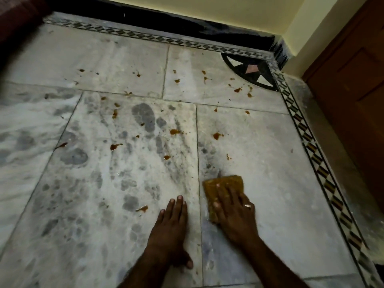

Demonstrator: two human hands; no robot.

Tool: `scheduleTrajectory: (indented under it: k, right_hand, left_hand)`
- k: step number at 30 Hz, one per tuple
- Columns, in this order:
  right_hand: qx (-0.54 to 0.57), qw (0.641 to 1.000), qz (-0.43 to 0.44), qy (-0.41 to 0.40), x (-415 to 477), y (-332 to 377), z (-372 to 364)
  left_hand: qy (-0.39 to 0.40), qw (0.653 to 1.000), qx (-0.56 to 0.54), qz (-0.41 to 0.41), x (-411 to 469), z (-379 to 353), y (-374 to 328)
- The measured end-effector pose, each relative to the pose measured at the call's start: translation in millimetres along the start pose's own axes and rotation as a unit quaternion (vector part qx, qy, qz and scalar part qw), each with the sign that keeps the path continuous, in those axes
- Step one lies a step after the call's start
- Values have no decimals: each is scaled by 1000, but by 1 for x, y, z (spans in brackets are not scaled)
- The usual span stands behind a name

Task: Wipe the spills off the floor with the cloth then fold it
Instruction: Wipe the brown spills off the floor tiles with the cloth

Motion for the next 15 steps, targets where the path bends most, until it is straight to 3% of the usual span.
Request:
scheduleTrajectory:
  k: [2, 4, 8, 10, 12, 15]
  right_hand:
    - [10, 998, -62, -8, 40, -4, 1]
    - [10, 999, -53, 7, 69, 33, -16]
    - [-20, 986, 160, -52, 26, 86, -29]
    - [-33, 977, 192, -88, 0, 50, -19]
    - [-36, 987, 111, -112, 8, -6, -6]
    - [-29, 994, -65, -79, 58, -63, -6]
  left_hand:
    - [0, 1000, -9, 5, 3, 2, 0]
    - [-5, 1000, -13, 8, 4, 0, 2]
    - [-2, 999, -39, 27, -6, -8, 14]
    - [-79, 997, -6, 13, -10, 1, 18]
    - [-131, 991, -6, 9, -10, -2, 25]
    - [-173, 984, 52, -3, -3, -7, 26]
Point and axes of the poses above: each hand's wrist, its own x-axis towards the middle knuckle, its own z-axis out of the back of the hand, y = z × x, the point moved 8 cm from there along x, towards the middle knuckle, and after that the axes turned 5 degrees about -z, right-handed, at the moved point
